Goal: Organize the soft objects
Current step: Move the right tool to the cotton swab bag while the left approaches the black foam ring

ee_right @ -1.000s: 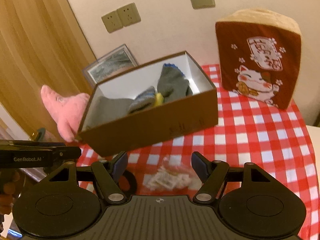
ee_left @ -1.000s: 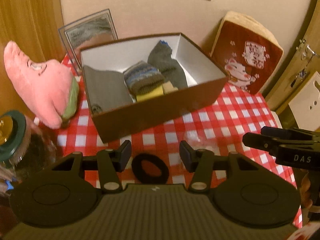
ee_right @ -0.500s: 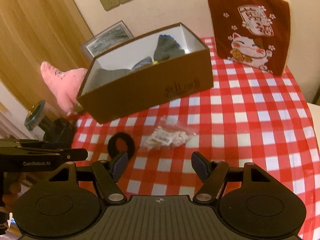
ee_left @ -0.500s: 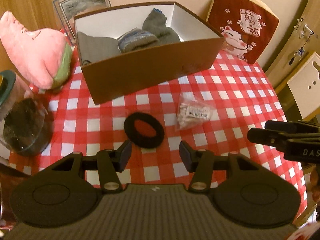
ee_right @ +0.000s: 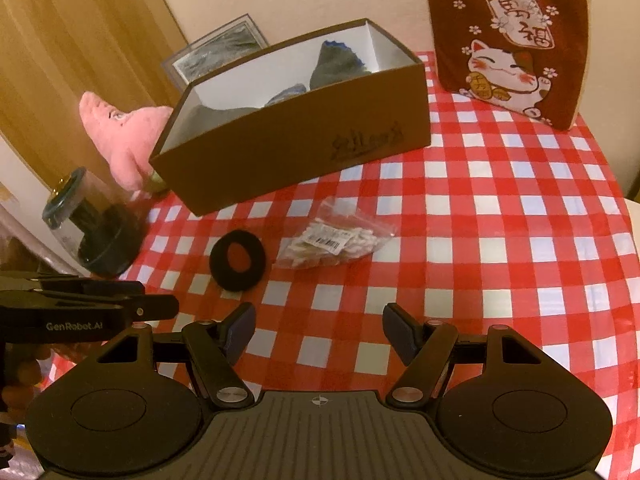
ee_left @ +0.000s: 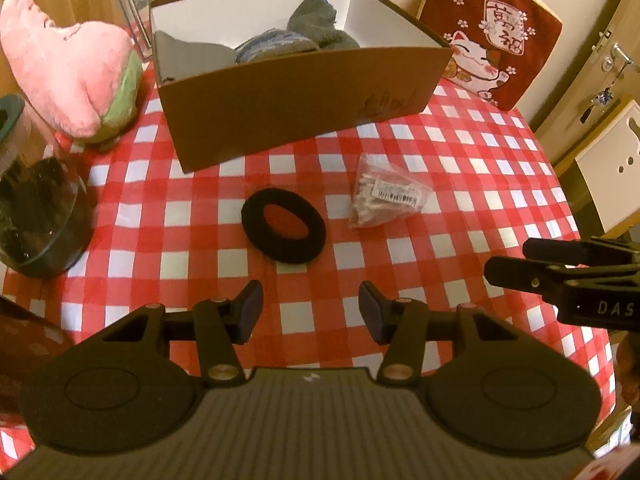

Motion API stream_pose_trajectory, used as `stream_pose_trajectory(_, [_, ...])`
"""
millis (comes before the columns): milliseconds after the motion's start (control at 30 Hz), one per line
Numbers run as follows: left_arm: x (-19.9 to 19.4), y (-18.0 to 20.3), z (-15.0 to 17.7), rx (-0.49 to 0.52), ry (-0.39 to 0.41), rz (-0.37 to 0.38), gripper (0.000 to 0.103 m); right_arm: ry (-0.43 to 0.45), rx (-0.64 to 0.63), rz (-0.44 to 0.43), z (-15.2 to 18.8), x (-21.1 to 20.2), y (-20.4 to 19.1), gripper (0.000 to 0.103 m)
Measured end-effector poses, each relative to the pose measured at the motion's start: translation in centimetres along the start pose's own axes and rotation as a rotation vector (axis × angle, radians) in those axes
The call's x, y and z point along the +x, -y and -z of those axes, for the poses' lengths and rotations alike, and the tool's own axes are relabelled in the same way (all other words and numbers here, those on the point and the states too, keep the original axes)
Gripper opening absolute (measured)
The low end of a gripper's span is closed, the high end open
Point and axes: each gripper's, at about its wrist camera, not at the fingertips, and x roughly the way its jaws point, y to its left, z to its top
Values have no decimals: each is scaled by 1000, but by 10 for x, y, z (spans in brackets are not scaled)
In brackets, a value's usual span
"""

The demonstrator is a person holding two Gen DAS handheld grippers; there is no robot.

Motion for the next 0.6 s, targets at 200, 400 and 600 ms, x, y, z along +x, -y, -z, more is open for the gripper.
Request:
stream_pose_trajectory(200, [9, -2, 5, -13, -7, -1, 50, -8, -32, 3, 2, 10, -1, 70])
stream_pose_trajectory(400, [20, -5, 5, -28, -18, -2, 50, -17, -64, 21, 2, 22, 1, 70])
stream_pose_trajectory(600, [33, -6, 3, -30, -25, -4, 50, -8, -108, 22, -5, 35, 3, 70])
